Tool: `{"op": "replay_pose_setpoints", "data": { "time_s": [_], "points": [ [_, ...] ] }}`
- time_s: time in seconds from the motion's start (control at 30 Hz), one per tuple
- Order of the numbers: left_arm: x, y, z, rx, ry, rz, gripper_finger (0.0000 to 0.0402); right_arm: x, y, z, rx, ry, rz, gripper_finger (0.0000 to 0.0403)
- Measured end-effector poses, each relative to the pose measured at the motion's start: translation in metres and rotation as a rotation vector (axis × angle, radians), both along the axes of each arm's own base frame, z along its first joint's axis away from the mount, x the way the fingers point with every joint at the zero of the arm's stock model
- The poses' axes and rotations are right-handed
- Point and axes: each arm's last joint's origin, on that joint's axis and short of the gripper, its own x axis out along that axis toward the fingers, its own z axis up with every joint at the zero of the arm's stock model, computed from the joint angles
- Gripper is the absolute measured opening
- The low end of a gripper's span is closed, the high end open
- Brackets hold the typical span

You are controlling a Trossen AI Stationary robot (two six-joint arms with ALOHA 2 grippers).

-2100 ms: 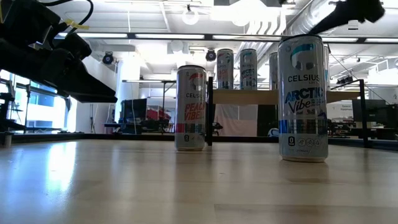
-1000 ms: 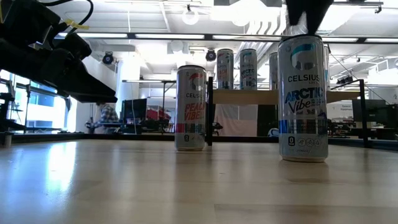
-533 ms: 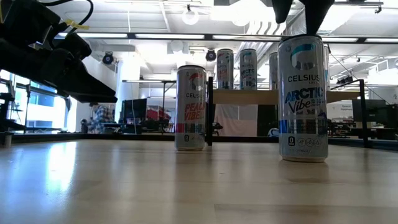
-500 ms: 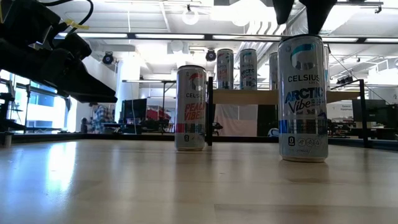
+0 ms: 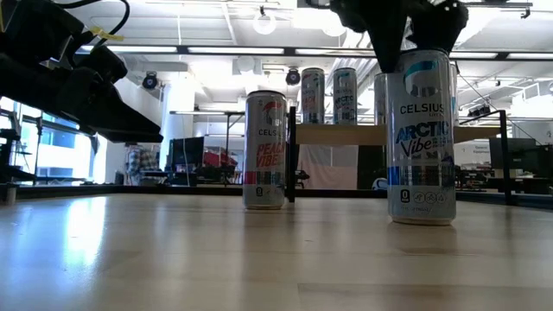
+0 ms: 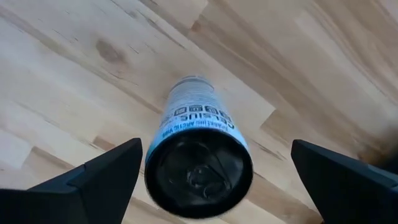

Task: Place canned beverage on shelf
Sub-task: Put the white blue soda can on the shelf aligned with the white blue soda can

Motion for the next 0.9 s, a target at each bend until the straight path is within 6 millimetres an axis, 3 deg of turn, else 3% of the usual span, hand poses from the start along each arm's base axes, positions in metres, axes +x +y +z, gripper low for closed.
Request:
{"op": "replay_pose_setpoints", "data": {
  "time_s": [0.3, 0.47, 0.73, 0.9],
  "points": [
    [0.000, 0.000, 0.000, 0.000, 0.000, 0.000, 0.0305, 0.002, -0.004, -0.019, 0.024, 0.001, 0.008, 0.0381],
    [0.000, 0.000, 0.000, 0.000, 0.000, 0.000, 0.0305, 0.002, -0.004, -0.020, 0.024, 0.000, 0.021, 0.0343],
    [0.000, 0.000, 0.000, 0.000, 0.000, 0.000, 0.0305, 0.001, -0.003, -0.020, 0.033, 0.008, 0.062, 0.0245],
    [0.000, 0.000, 0.000, 0.000, 0.000, 0.000, 0.0305, -0.001, -0.003, -0.013, 0.041, -0.024, 0.060, 0.0241]
  ]
}}
